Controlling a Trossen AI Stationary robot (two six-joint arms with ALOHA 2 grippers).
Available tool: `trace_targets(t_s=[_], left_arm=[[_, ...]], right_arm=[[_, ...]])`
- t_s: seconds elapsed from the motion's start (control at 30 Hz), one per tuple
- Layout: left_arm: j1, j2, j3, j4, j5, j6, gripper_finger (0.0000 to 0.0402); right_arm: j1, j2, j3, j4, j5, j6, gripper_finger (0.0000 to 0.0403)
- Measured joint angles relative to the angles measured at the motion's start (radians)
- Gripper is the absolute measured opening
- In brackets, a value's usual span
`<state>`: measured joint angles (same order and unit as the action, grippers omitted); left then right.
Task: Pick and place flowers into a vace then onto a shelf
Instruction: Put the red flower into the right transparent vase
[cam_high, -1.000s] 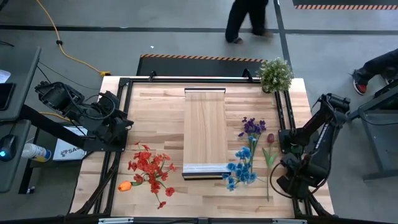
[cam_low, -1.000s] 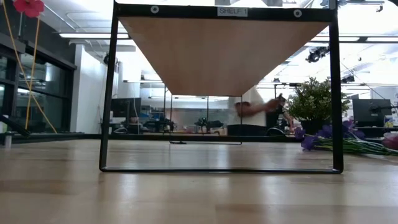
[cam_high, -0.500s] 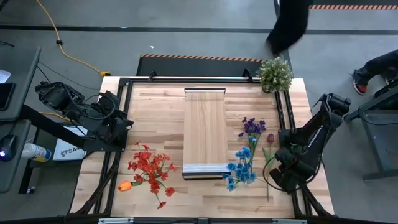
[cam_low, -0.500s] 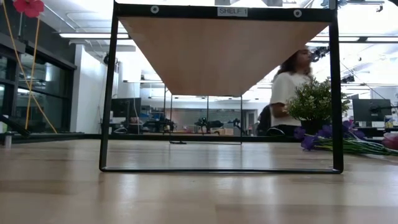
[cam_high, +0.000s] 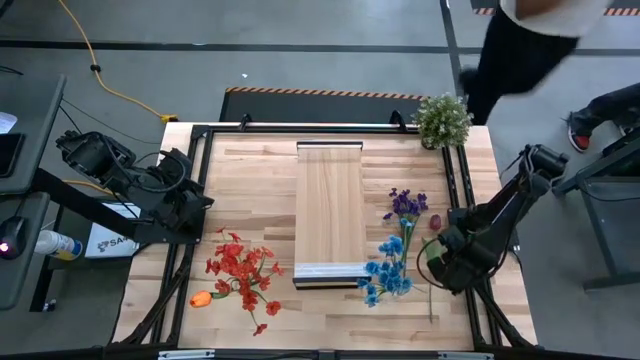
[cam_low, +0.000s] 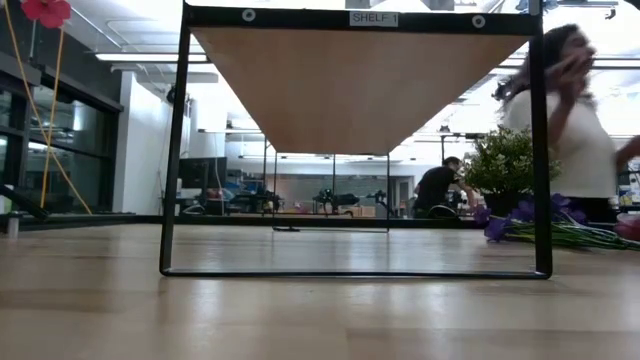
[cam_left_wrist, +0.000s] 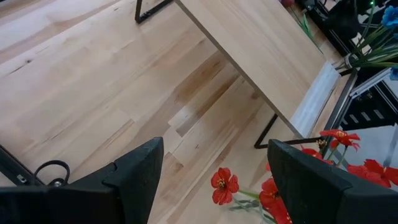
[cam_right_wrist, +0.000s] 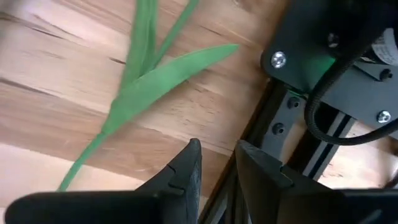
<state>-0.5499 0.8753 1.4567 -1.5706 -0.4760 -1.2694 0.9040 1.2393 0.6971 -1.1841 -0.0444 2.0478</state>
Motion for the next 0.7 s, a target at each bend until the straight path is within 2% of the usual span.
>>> trace_targets(t_s=[0.33, 0.47, 0.7], left_arm=[[0.0, 0.0, 0.0, 0.0, -0.004, 0.0, 0.0321], [0.0, 0.0, 0.0, 0.0, -0.004, 0.0, 0.0319], [0.0, 0.0, 0.0, 0.0, -0.005, 0.006, 0.0321]], right_arm=[[-0.174, -0.052, 0.0, 0.041, 0.151, -0.104, 0.0091], [-0.208, -0.061, -0.016, 0.056, 0.158, -0.115, 0.0091], [-0.284, -0.068, -0.149, 0.287, 0.137, -0.105, 0.0091]])
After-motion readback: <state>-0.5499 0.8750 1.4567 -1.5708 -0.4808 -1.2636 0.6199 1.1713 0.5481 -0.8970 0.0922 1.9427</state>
